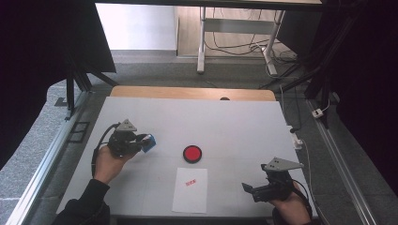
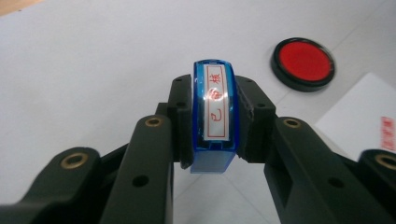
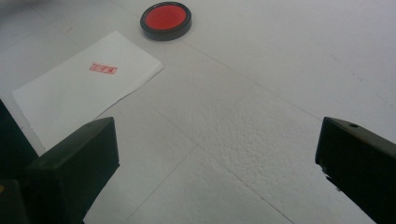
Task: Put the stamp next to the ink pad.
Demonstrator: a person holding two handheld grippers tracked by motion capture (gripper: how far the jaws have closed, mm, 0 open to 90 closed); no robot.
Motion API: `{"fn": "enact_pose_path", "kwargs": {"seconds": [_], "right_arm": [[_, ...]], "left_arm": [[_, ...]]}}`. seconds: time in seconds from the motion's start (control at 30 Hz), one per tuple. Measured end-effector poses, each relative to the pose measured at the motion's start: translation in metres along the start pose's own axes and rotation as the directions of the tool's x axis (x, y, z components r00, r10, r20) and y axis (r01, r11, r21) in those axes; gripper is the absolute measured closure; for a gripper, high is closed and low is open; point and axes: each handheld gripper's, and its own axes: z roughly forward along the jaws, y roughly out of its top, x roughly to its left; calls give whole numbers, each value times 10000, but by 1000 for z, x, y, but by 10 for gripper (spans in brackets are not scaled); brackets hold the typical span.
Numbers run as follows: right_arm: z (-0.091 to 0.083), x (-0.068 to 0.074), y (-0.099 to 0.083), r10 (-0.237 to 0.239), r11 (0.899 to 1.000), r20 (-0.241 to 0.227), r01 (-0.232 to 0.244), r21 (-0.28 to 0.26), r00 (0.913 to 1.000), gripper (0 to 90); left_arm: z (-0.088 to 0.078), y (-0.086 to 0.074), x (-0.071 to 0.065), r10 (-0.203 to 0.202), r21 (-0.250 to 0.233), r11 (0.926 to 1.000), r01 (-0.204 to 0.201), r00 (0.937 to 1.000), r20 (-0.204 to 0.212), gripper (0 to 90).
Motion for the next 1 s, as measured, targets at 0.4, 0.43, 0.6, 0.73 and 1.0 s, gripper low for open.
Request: {"fn": "enact_pose_path", "kwargs": {"seconds": [0.4, 0.43, 0.6, 0.73, 1.0], "right_arm": [[0, 0, 0, 23, 10000, -21, -23, 14, 10000, 0], [0, 0, 0, 20, 10000, -24, -20, 19, 10000, 0], [1, 0, 0, -10, 10000, -13, 10, 65, 10000, 0], [1, 0, 0, -6, 10000, -16, 6, 73, 10000, 0], [1, 0, 0, -14, 10000, 11, 14, 93, 10000, 0]], "left_arm": [[17, -7, 3, 111, 501, 9987, -102, 9998, -174, 698], [19, -8, 4, 96, 521, 9986, -87, 9998, -156, 698], [24, -11, 8, -60, 604, 9982, 61, 10000, -14, 698], [27, -14, 9, 11, 763, 9971, -10, 10000, -11, 697], [29, -16, 12, -278, 970, 9949, 266, 9996, 112, 675]]}}
